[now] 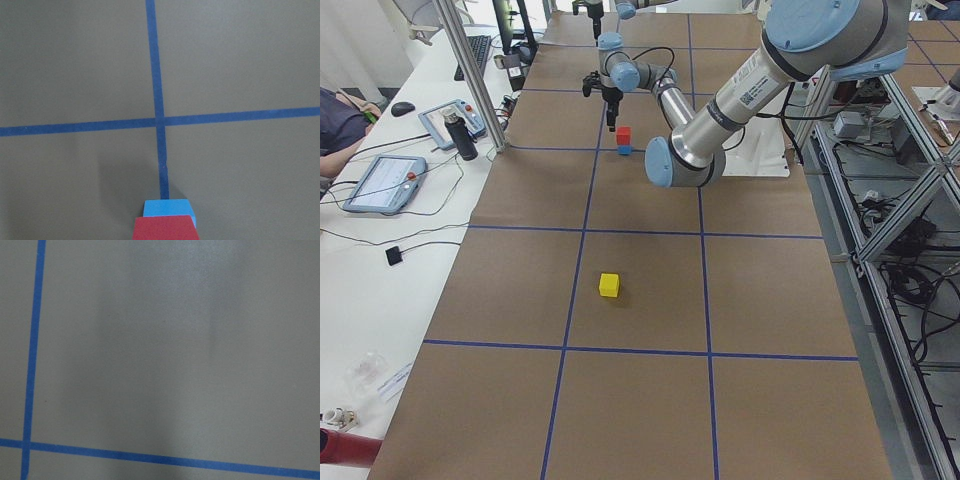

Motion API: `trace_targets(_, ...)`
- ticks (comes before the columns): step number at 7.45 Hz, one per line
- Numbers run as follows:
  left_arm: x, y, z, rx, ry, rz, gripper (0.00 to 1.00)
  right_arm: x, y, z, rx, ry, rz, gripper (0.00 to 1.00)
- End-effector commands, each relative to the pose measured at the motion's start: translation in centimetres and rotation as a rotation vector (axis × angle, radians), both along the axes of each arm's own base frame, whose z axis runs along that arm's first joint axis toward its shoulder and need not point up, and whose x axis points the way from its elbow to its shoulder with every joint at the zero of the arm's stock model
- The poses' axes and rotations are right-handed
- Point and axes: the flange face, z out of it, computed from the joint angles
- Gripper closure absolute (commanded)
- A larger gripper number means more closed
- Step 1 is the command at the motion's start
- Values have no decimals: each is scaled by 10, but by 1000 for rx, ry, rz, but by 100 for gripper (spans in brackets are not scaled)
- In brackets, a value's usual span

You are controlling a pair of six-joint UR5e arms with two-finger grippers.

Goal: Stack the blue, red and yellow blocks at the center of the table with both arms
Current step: 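Open the left gripper and raise it toward the yellow block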

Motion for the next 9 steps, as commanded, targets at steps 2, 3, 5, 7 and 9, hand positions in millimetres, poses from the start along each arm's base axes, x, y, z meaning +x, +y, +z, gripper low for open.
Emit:
trace_targets(2,-173,17,138,71,-1,44,0,0,-1,-4,6,-4,0,0)
trace_targets(3,-210,14,192,87,-53,59,0,-1,-2,-5,8,-5,1,0)
trace_targets(5,-287,15,296,132,-116,78,0,-1,-2,-9,12,-8,4,0)
trace_targets(7,-317,37,389,161,-111,76,0,-1,-3,-12,16,-6,6,0)
trace_targets(9,-318,38,428,131,-112,83,0,-1,-3,-12,18,-7,6,0)
